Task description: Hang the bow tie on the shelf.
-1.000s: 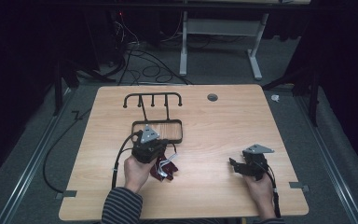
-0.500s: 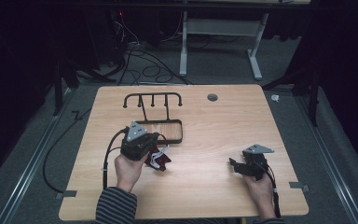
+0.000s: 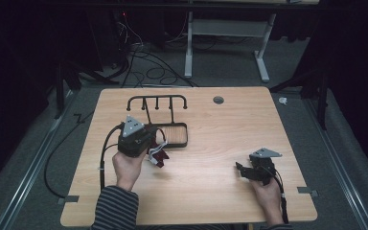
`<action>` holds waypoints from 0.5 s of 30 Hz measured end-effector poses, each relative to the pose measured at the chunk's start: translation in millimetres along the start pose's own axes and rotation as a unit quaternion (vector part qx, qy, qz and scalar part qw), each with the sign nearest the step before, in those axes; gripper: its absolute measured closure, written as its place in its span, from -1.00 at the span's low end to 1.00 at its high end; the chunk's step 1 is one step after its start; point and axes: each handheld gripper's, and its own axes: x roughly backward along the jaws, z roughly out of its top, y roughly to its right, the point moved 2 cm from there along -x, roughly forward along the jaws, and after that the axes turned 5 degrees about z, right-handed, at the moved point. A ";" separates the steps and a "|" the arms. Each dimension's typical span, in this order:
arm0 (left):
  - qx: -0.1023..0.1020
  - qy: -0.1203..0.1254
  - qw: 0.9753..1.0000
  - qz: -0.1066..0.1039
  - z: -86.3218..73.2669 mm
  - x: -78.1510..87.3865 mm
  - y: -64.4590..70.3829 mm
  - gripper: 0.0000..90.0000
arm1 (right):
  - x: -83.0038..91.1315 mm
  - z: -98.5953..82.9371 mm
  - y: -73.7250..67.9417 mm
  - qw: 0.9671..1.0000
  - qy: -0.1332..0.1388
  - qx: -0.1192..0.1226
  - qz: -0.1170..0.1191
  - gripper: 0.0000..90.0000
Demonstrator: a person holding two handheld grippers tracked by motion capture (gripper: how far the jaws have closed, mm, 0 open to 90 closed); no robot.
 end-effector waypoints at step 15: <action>0.002 0.008 1.000 0.022 20.4 -8.8 -6.6 1.00 | 0.1 -0.1 0.5 1.000 0.001 0.000 0.001 -0.25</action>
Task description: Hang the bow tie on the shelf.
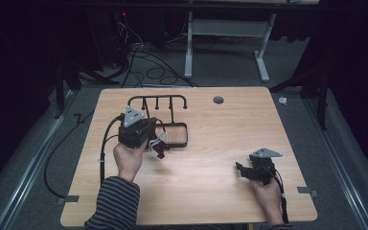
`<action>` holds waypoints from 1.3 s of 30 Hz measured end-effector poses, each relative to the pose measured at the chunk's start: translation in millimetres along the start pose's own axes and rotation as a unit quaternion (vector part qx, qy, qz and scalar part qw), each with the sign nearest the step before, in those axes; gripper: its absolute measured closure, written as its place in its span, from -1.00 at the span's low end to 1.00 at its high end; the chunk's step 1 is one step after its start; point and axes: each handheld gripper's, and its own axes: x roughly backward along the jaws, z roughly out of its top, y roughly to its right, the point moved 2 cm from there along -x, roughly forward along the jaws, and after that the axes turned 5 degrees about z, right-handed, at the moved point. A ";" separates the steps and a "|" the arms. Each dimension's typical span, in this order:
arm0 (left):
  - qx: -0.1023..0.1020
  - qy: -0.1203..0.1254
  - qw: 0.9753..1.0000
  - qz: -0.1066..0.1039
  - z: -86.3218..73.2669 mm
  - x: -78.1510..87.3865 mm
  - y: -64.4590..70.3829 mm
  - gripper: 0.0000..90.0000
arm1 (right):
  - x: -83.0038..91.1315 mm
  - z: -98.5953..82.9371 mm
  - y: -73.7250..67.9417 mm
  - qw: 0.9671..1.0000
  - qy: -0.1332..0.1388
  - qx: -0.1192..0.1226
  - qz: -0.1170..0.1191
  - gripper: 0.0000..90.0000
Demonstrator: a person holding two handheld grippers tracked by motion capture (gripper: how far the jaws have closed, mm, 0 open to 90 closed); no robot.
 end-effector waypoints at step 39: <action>0.018 -0.004 0.999 0.031 38.9 -27.7 -21.1 1.00 | 0.1 -0.1 0.2 1.000 0.000 -0.001 0.001 -0.25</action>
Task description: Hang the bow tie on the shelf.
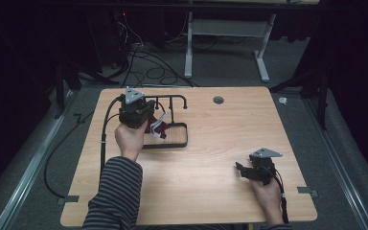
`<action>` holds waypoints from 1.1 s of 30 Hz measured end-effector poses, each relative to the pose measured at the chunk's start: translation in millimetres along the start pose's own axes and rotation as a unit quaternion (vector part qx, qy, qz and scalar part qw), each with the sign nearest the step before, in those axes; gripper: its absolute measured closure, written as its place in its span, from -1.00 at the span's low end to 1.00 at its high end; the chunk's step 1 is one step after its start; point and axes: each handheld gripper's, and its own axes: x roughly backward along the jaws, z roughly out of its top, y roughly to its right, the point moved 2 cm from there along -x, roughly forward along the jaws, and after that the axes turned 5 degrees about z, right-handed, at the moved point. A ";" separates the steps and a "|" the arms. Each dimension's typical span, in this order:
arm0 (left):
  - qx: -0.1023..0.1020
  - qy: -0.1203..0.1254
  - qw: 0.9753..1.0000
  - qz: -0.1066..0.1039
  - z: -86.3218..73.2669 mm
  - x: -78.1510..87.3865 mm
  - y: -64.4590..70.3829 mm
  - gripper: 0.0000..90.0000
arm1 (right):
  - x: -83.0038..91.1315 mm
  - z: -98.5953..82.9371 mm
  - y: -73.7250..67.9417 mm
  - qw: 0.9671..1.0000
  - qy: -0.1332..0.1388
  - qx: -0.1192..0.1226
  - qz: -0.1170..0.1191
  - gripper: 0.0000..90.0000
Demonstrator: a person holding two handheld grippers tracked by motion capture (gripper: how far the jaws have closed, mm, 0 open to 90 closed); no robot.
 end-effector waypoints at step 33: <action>0.006 -0.022 1.000 0.010 -0.4 -19.7 -5.0 0.97 | 0.0 0.0 0.1 1.000 0.000 0.000 0.000 -0.25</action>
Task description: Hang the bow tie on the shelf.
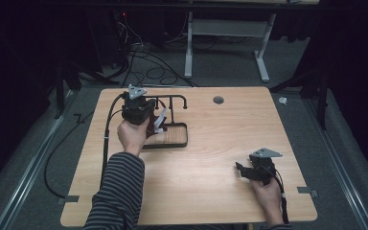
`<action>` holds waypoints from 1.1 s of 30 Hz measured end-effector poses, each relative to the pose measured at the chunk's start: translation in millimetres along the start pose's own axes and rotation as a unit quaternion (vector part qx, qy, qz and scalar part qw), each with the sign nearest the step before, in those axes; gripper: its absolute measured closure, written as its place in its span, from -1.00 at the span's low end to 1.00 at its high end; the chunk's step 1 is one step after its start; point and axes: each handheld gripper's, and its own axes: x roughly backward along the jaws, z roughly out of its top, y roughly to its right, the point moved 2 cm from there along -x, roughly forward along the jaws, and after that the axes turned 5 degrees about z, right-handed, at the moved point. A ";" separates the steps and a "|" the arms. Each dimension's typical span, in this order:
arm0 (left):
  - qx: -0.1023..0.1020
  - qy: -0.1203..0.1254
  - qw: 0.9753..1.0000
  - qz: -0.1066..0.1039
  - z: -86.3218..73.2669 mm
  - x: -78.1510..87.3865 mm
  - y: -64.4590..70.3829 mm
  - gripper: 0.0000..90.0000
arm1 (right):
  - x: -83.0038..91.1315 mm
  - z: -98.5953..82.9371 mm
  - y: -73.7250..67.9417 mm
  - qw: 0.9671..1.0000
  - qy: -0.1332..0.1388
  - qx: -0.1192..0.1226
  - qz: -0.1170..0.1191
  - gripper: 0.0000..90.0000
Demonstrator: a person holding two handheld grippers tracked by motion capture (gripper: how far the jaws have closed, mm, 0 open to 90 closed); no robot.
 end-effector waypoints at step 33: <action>-0.016 -0.006 1.000 -0.022 -5.3 25.9 -0.7 0.68 | -0.1 0.0 -0.4 1.000 -0.001 0.001 -0.001 -0.26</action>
